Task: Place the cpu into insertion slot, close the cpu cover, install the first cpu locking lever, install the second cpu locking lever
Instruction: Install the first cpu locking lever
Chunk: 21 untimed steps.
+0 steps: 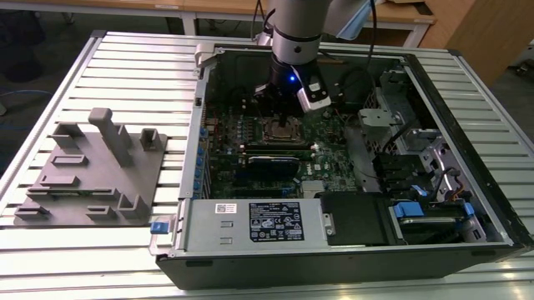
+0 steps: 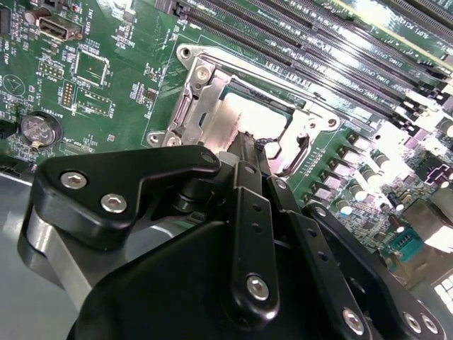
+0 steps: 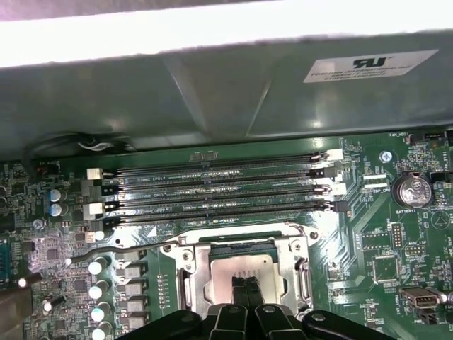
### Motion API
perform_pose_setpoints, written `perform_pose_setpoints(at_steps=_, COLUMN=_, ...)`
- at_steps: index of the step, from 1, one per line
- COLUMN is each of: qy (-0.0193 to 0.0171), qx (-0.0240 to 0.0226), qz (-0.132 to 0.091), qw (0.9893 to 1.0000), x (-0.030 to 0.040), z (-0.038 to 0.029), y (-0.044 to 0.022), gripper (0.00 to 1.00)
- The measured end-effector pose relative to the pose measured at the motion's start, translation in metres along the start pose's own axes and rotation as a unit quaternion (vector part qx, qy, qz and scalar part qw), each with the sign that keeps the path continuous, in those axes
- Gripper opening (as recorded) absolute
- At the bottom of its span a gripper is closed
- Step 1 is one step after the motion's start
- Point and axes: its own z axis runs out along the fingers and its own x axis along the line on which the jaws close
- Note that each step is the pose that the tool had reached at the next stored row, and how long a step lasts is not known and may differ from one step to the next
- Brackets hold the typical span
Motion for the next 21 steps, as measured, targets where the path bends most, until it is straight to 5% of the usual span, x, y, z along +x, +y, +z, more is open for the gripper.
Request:
perform_pose_setpoints(at_steps=16, qy=0.0001, qx=0.0001, qz=0.000, qw=1.0000, x=0.0000, z=-0.0057, y=0.0001, gripper=0.10)
perform_pose_setpoints(at_steps=21, qy=0.0000, qx=0.0000, qz=0.000, qw=1.0000, x=-0.0001, z=-0.0156, y=0.0005, gripper=0.10)
